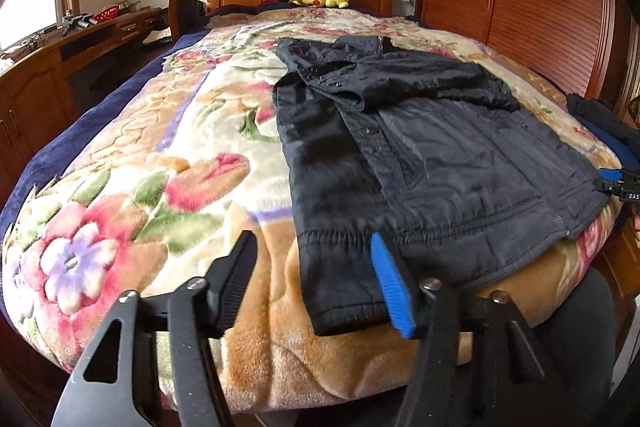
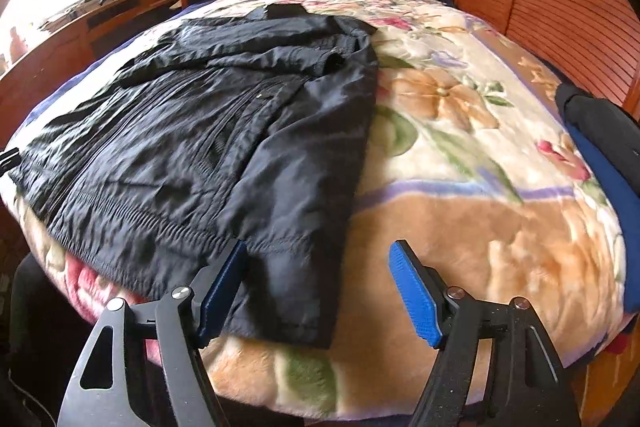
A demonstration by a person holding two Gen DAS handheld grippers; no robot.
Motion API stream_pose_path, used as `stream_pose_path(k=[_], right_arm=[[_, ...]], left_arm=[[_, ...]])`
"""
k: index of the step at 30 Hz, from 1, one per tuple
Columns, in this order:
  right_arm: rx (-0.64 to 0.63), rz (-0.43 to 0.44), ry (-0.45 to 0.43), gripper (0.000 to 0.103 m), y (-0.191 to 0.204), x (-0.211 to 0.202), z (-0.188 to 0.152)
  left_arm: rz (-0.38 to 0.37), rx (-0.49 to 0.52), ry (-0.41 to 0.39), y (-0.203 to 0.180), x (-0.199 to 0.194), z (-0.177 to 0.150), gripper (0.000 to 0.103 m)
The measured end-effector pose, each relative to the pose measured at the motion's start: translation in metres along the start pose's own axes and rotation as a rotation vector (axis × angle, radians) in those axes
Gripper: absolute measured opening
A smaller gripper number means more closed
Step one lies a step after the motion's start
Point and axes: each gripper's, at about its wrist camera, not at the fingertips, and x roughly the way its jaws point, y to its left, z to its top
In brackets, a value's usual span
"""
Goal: Fold large clothes
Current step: 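Close the left tool on the jacket hem while the right tool grasps the hem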
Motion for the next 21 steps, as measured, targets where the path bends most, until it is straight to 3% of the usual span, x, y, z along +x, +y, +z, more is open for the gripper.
stream_pose_path(k=[5, 7, 11, 14, 16, 17, 21], right_arm=[[0.038, 0.042, -0.021, 0.063, -0.006, -0.001, -0.006], [0.030, 0.064, -0.027, 0.051, -0.005, -0.002, -0.009], [0.020, 0.080, -0.038, 0.038, -0.002, -0.005, -0.012], [0.015, 0.073, -0.054, 0.026, -0.001, -0.009, -0.012], [0.018, 0.072, -0.071, 0.019, 0.000, -0.013, -0.013], [0.017, 0.068, -0.079, 0.018, 0.001, -0.014, -0.013], [0.019, 0.042, -0.137, 0.013, 0.008, -0.026, -0.012]], left_arm=[[-0.009, -0.012, 0.020, 0.002, 0.008, -0.006, 0.054], [-0.015, -0.023, 0.018, 0.003, 0.007, -0.007, 0.053], [-0.038, -0.027, 0.015, 0.000, 0.006, -0.009, 0.038], [-0.034, -0.022, 0.015, -0.004, 0.005, -0.008, 0.034], [-0.029, -0.021, 0.014, -0.004, 0.003, -0.008, 0.022], [-0.029, -0.022, 0.013, -0.003, 0.002, -0.007, 0.015], [-0.048, -0.012, -0.020, -0.004, -0.012, -0.004, 0.008]])
